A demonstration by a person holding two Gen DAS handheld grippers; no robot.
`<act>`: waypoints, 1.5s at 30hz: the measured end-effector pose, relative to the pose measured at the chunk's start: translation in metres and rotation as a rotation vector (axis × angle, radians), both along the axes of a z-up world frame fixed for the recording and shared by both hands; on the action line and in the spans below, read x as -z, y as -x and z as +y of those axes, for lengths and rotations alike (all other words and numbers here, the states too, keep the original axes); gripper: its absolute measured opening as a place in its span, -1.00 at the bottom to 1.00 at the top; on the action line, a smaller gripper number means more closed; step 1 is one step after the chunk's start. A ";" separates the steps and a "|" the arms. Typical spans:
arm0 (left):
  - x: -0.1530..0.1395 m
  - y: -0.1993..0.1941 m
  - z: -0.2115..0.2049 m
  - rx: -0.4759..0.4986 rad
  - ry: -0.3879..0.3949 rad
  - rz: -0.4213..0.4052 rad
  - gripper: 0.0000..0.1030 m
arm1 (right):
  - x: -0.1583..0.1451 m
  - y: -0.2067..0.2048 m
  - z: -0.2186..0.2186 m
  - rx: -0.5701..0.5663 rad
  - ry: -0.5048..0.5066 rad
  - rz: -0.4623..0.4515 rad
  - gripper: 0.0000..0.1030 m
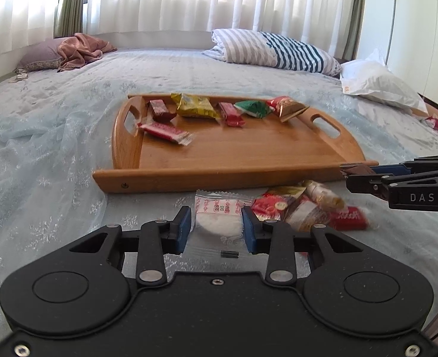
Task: Organize snacks
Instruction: 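Lift and carry both held packets over the tray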
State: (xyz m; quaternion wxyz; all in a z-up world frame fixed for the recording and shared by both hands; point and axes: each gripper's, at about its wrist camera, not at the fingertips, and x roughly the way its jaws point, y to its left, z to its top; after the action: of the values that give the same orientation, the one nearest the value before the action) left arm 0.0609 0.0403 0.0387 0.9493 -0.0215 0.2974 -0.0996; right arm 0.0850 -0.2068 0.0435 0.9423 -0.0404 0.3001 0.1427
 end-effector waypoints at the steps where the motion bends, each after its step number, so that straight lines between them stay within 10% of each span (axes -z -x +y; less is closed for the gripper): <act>1: -0.003 0.000 0.000 -0.003 0.006 -0.006 -0.34 | -0.004 0.000 -0.001 -0.002 -0.007 -0.009 -0.08; 20: -0.042 -0.077 -0.005 -0.017 0.031 -0.119 -0.33 | -0.013 -0.078 0.021 -0.023 -0.045 -0.045 -0.08; 45: 0.012 -0.203 -0.027 -0.019 -0.073 0.086 -0.32 | 0.009 -0.168 0.026 0.024 -0.025 0.002 -0.07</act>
State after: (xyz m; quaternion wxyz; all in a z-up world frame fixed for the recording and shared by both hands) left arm 0.2635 0.0130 0.0269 0.9367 0.0059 0.3411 -0.0788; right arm 0.2525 -0.1805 0.0348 0.9441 -0.0247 0.2995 0.1352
